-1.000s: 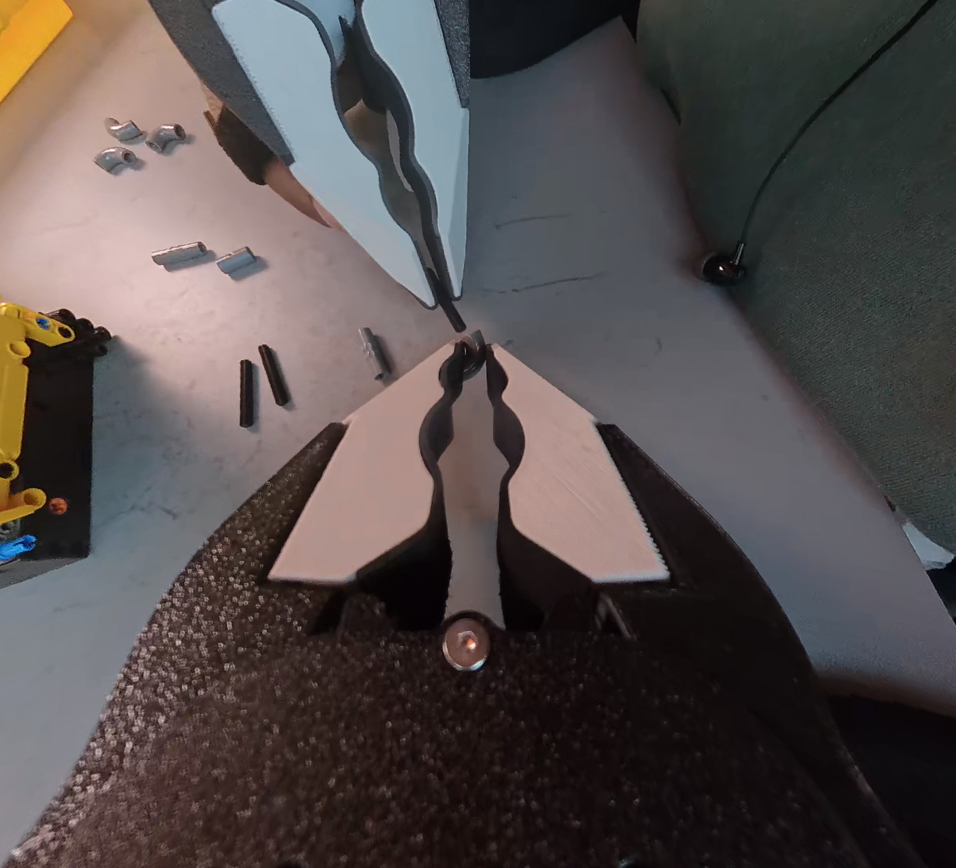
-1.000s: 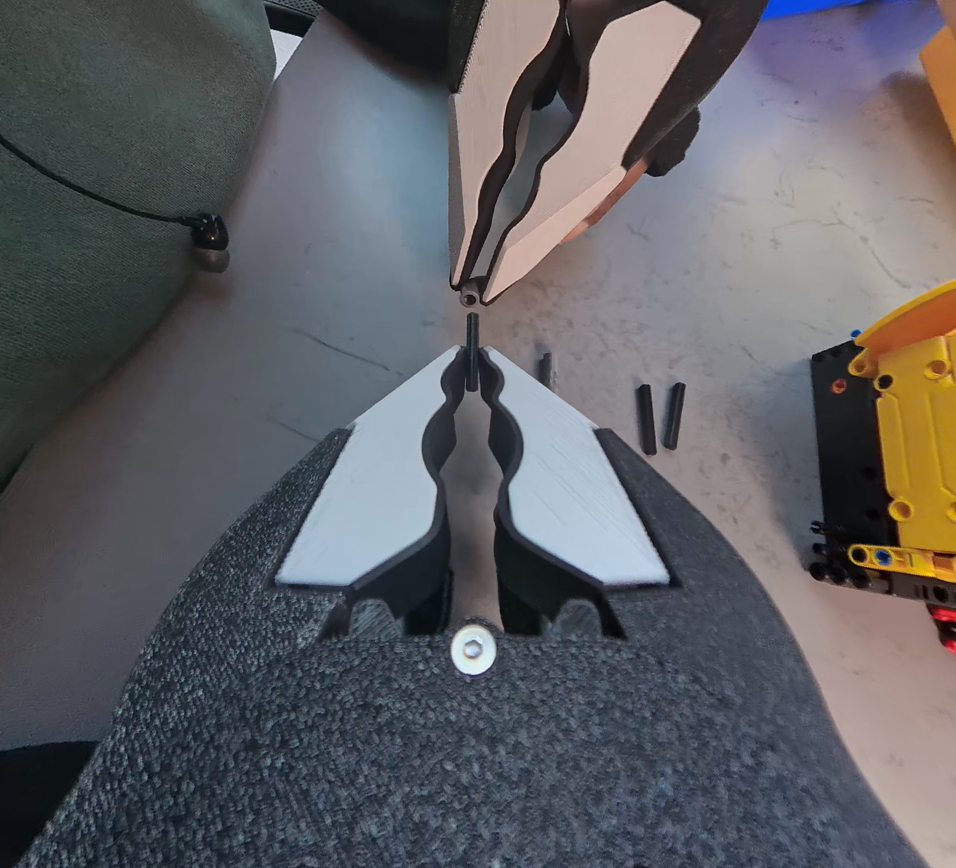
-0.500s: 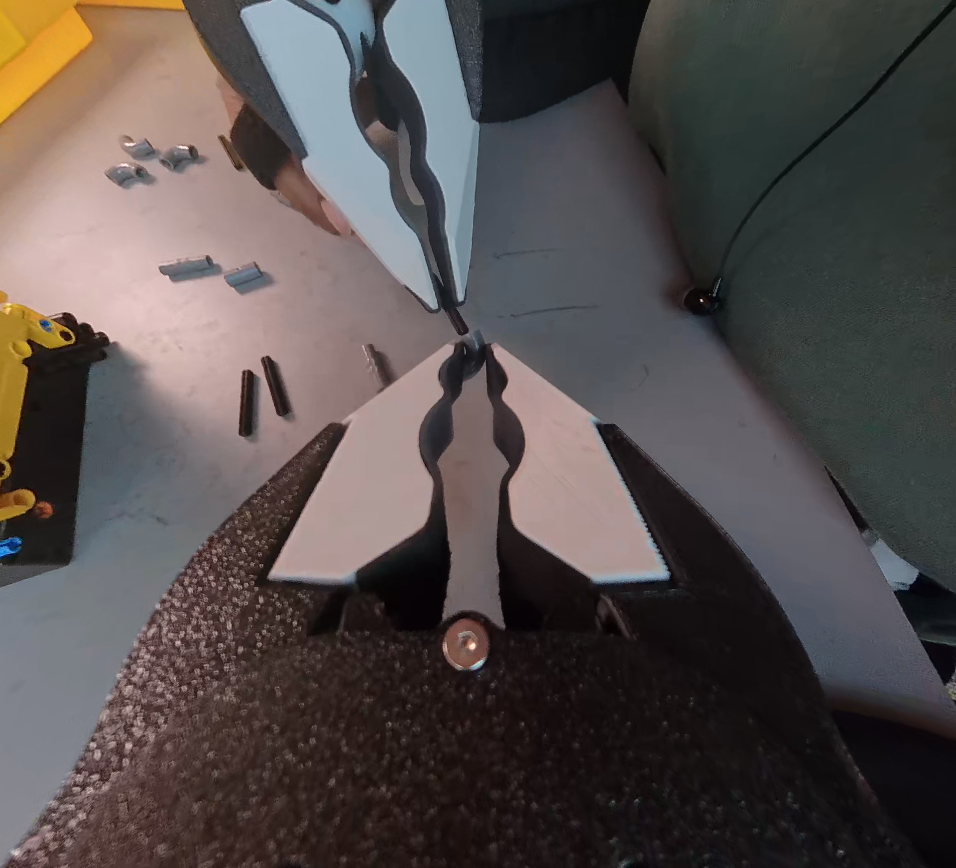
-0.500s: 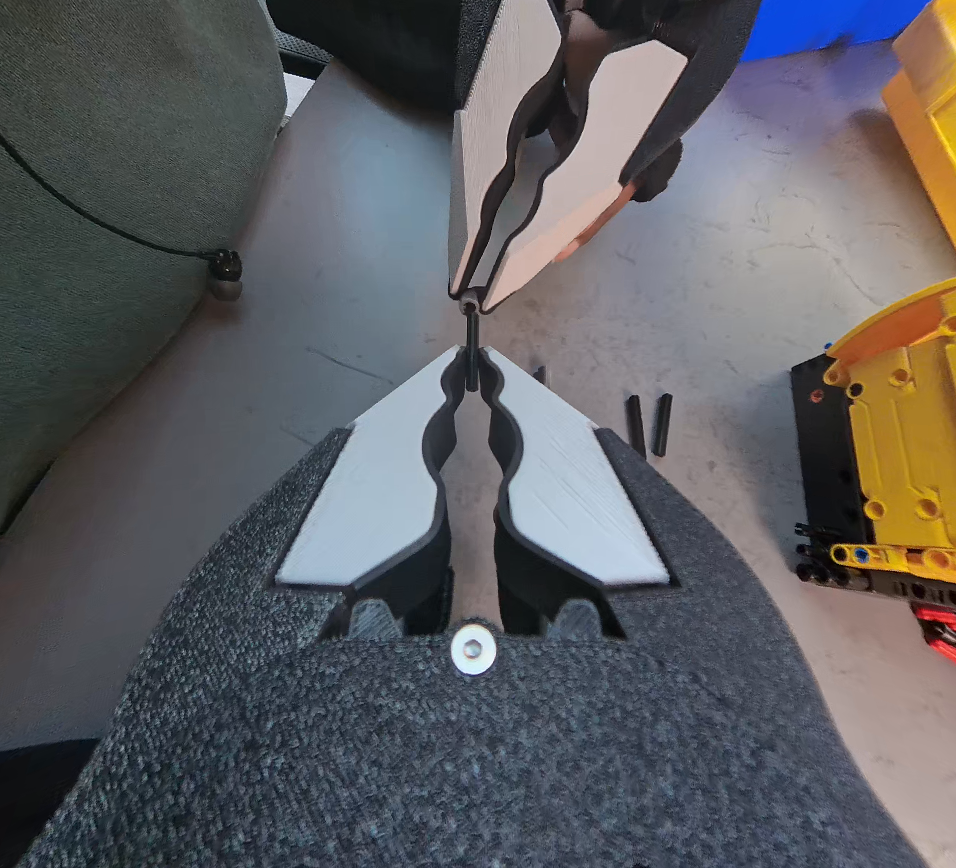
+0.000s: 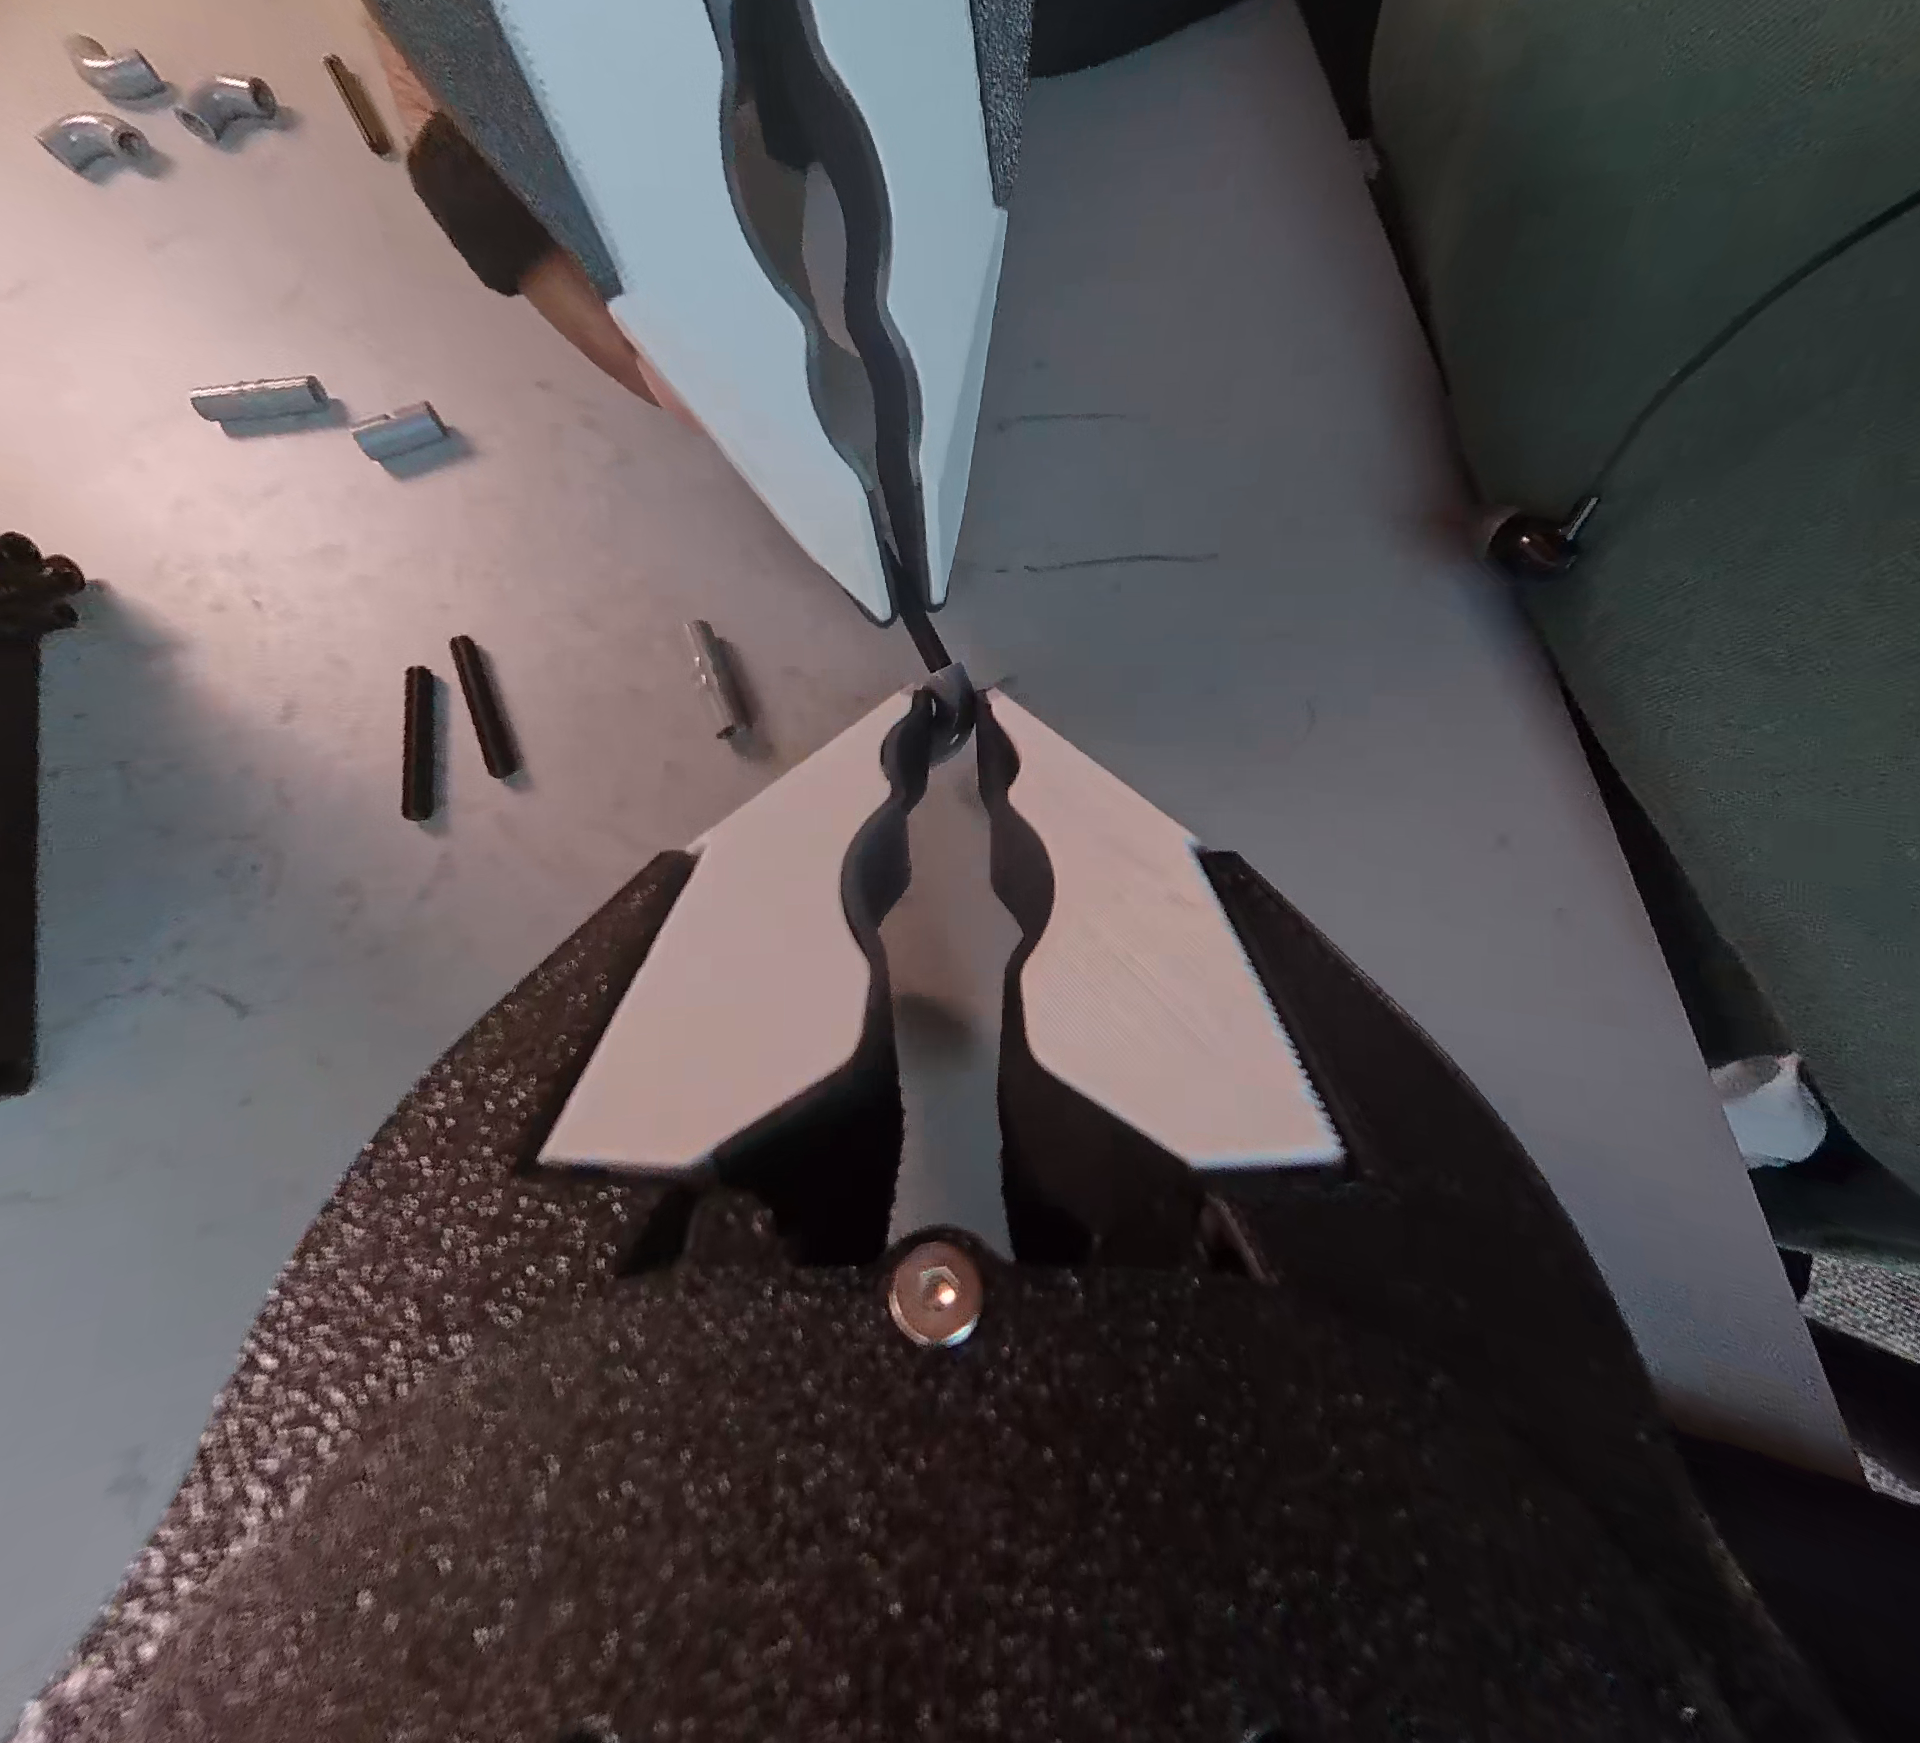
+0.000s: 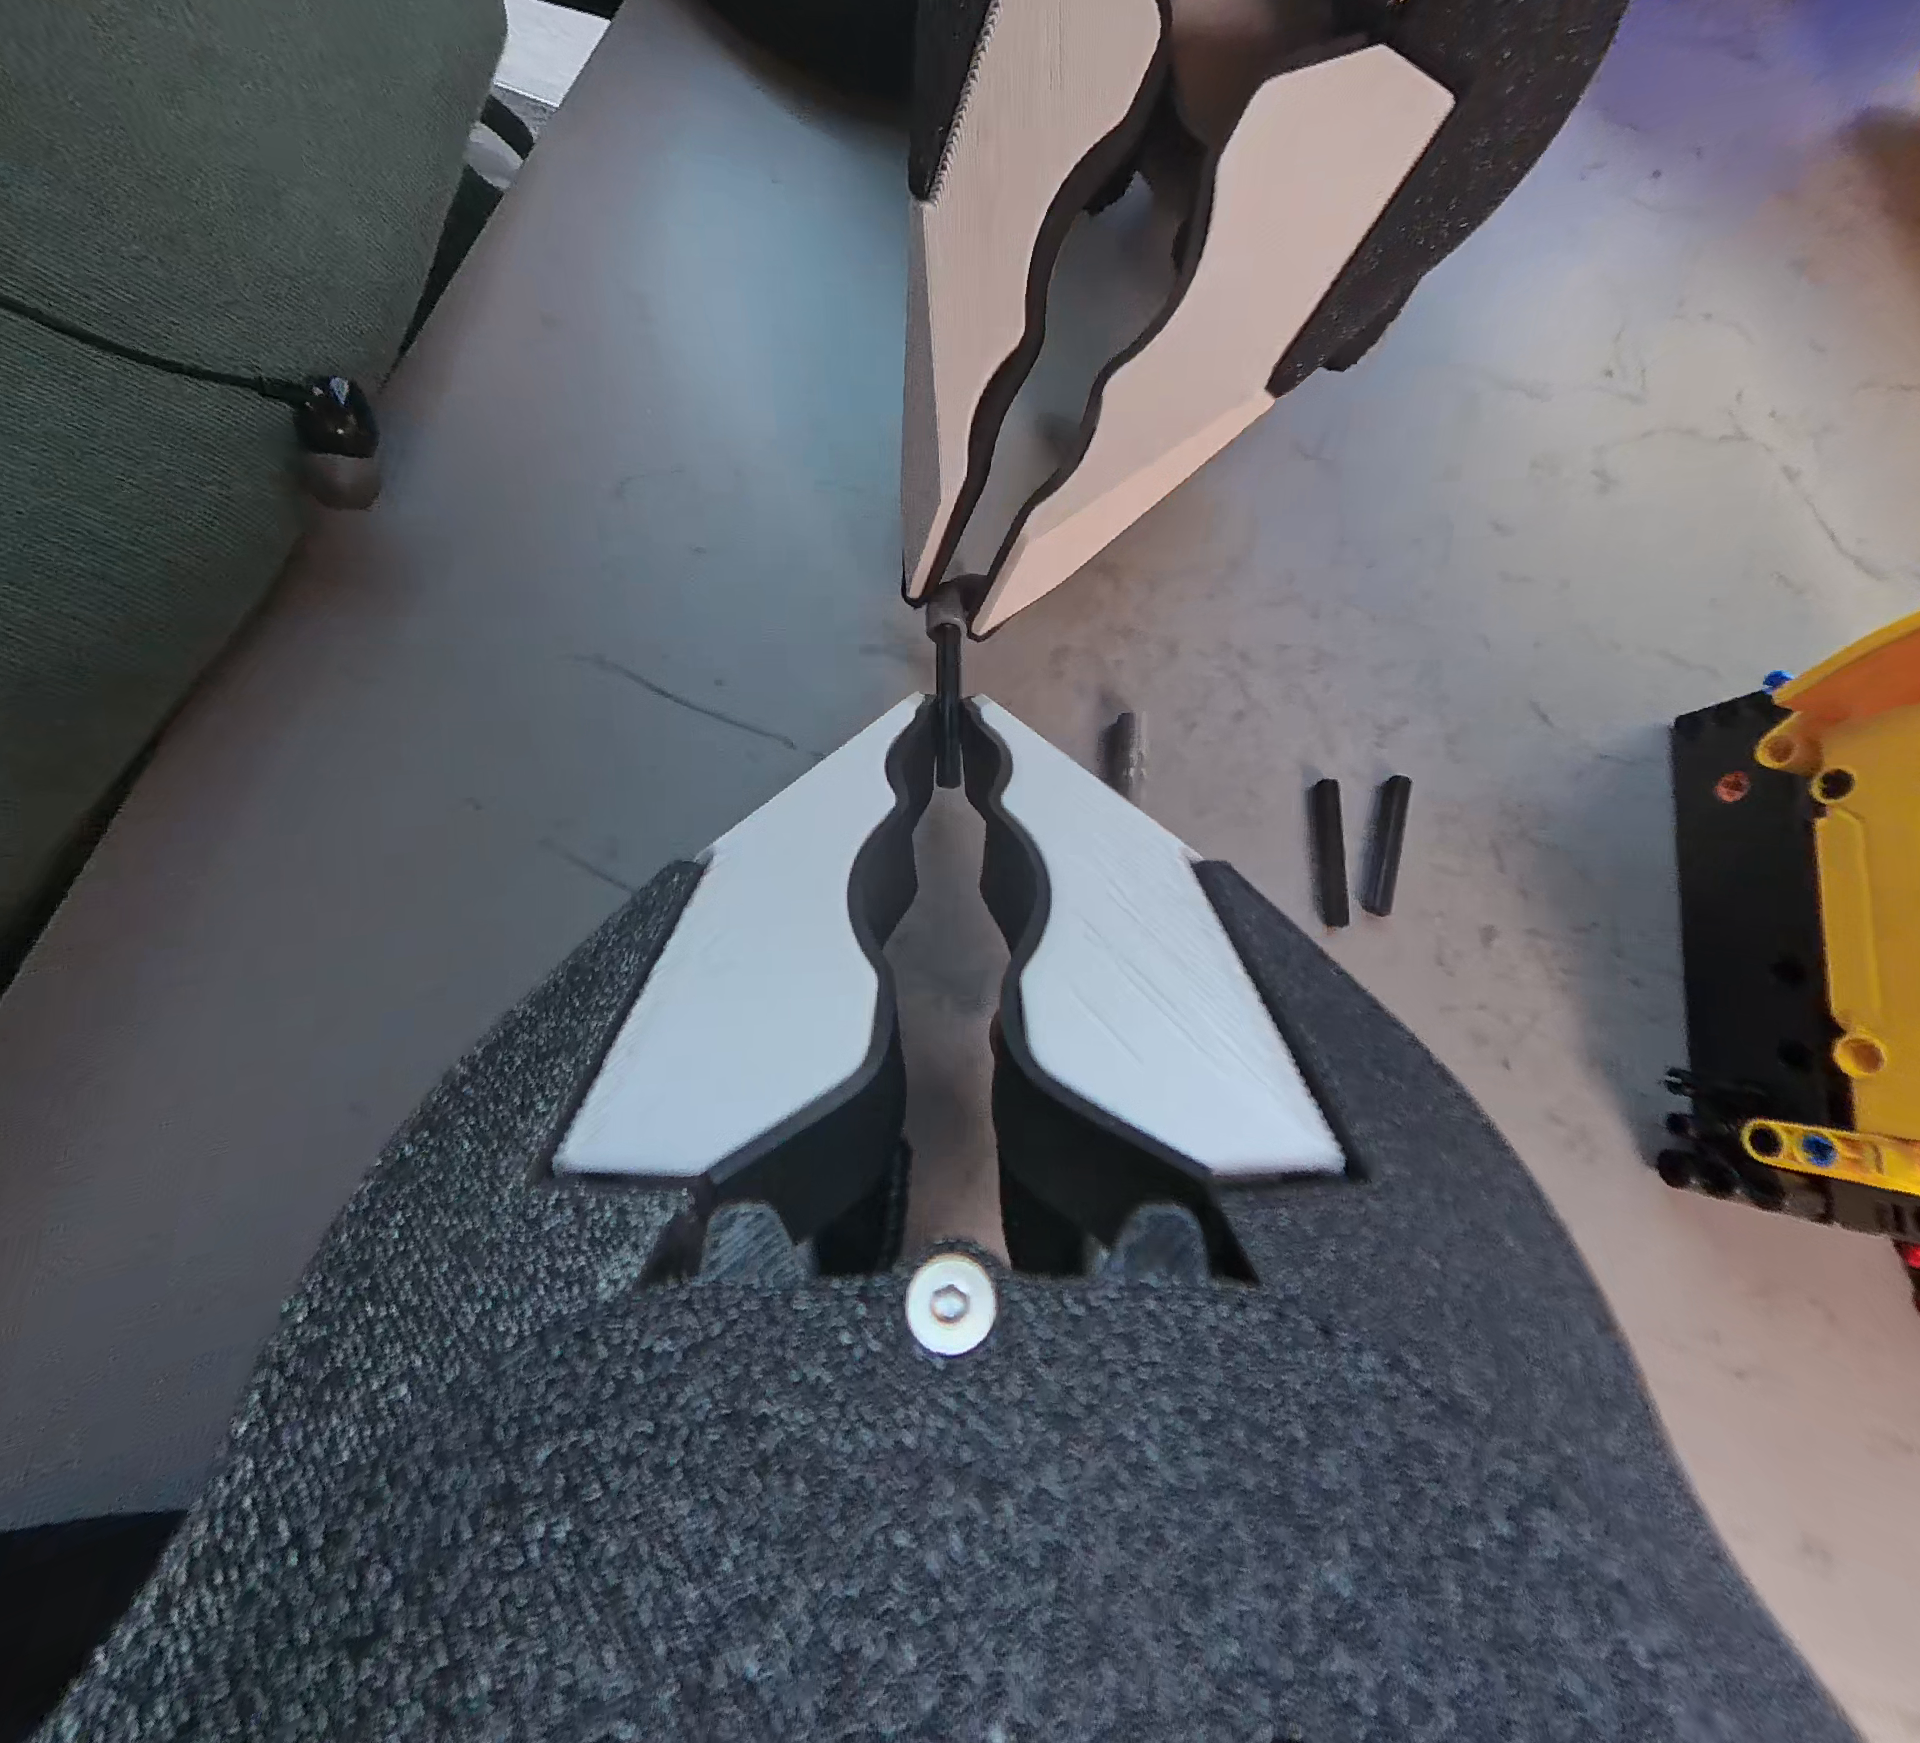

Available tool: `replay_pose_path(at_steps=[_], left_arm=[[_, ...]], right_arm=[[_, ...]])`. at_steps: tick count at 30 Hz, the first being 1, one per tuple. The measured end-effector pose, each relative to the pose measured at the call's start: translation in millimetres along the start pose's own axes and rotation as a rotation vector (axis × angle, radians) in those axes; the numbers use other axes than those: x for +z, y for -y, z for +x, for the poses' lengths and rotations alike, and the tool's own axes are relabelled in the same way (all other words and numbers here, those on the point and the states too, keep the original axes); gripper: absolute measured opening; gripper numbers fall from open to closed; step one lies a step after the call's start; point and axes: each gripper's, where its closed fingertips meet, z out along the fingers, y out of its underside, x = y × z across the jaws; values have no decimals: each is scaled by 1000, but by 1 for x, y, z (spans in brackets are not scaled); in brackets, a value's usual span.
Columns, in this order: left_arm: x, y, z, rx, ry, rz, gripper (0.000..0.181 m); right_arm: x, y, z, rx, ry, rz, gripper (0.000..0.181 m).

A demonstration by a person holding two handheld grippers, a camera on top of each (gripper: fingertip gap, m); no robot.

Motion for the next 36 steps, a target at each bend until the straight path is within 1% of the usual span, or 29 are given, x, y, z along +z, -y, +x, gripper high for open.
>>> replay_pose_path(at_steps=[8, 12, 15, 21, 25, 31, 36], left_arm=[[6, -6, 1, 44, 32, -78, 7], [6, -6, 1, 59, 33, -113, 7], [7, -7, 1, 73, 10, -162, 6], [7, -6, -1, 27, -31, -194, 6], [8, -6, -1, -1, -42, -214, 6], [9, -4, -2, 7, -64, -215, 5], [11, -3, -1, 18, -79, -186, 5]], right_arm=[[8, -7, -3, 31, 12, -95, 4], [8, -8, -4, 83, 27, -132, 3], [8, -8, -5, 161, 57, -174, 3], [9, -7, -5, 263, 89, -144, 2], [9, -6, -5, 296, 92, -140, 2], [10, -5, -5, 287, 101, -125, 1], [10, -5, -5, 278, 110, -111, 1]])
